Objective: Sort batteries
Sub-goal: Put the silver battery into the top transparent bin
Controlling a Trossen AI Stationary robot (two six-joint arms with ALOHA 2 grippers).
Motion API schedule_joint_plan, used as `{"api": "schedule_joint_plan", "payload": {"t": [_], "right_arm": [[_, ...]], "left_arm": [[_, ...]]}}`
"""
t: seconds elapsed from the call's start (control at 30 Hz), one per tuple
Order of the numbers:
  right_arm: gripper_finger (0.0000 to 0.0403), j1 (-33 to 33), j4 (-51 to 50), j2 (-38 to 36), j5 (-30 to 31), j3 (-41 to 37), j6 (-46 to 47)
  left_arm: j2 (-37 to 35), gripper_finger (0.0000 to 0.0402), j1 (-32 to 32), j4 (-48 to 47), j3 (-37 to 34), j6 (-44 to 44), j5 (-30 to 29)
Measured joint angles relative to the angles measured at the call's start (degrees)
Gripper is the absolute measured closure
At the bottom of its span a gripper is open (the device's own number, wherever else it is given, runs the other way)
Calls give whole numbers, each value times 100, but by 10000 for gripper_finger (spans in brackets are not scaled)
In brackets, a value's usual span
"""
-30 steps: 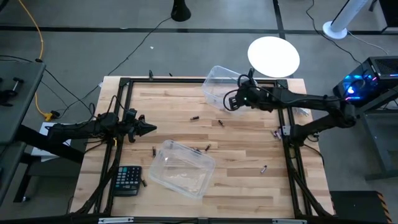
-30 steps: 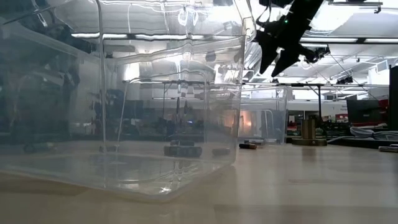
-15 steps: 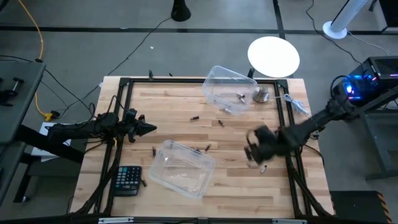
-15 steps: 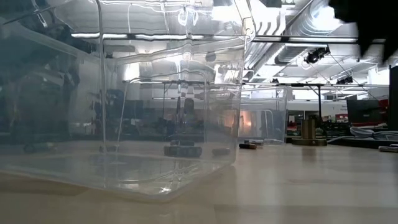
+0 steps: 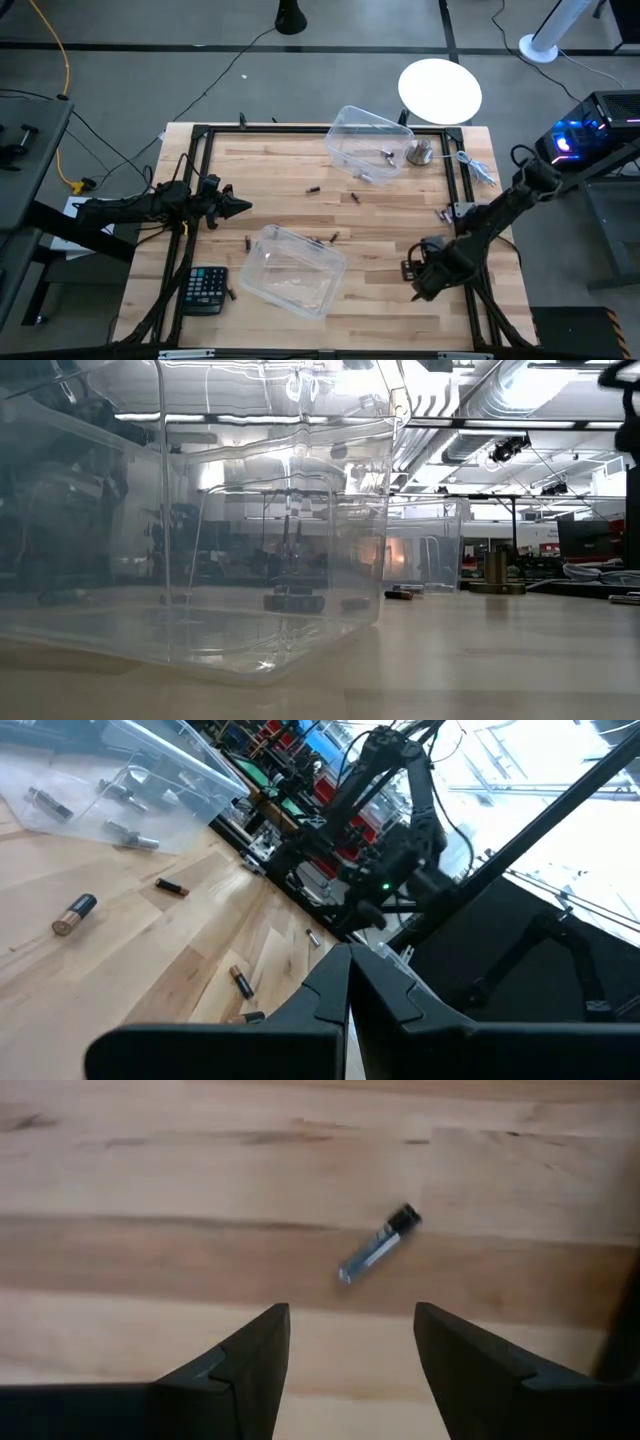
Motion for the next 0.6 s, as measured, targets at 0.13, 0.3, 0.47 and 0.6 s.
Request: {"api": "schedule_joint_plan", "payload": {"t": [0.13,0.3,0.47,0.6], "right_arm": [[195,-167,665,0,-19,-556,40],[195,-209,1671,0,-257,-1050,42],[195,-275,1740,-26,-327,-1248,25],[195,-370,1601,-24,-372,-1281,15]], "left_arm": [[0,401,-1,0,0,0,-1],[0,401,1,2,0,0,-1],[0,401,1,2,0,0,-1],[0,401,1,4,-1,1,-1]]}}
